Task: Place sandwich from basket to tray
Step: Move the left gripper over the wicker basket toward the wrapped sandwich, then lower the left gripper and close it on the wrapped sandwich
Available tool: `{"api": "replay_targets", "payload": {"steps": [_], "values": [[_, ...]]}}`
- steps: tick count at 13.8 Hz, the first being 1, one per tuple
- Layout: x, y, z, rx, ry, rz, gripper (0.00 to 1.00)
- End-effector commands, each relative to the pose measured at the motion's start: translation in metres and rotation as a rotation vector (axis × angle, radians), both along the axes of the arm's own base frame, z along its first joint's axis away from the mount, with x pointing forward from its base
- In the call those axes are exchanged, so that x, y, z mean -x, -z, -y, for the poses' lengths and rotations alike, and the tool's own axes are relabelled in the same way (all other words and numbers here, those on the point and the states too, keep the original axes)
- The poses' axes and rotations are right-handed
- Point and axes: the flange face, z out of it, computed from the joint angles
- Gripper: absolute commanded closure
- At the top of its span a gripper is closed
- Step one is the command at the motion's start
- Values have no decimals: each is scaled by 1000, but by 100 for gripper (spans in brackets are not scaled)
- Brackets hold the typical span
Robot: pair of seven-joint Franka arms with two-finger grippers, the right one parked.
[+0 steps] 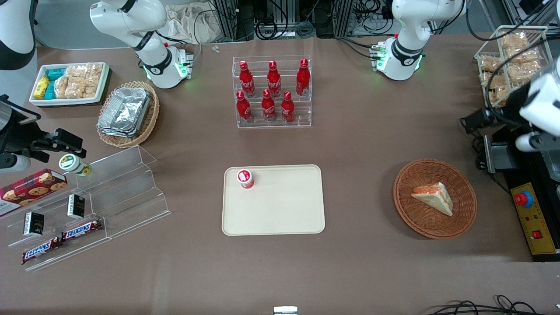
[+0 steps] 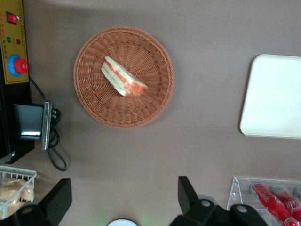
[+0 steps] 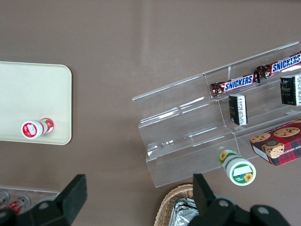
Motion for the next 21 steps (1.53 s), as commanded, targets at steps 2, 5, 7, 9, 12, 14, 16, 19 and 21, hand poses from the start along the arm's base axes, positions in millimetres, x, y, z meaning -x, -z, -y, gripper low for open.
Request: {"api": "replay_targets", "payload": {"steps": [2, 5, 7, 9, 12, 14, 16, 19, 21], "values": [[-29, 84, -56, 21, -121, -41, 0], [-53, 160, -58, -10, -396, -44, 0], [-64, 203, -55, -21, -577, -51, 0], [-73, 246, -49, -28, -697, -53, 0], [-82, 296, -46, -46, -881, -72, 0], [-86, 321, -46, -47, -954, -68, 0], [-82, 342, -40, -62, -980, -97, 0], [-74, 366, -40, -65, -983, -103, 0], [-73, 381, -40, -68, -983, -111, 17]]}}
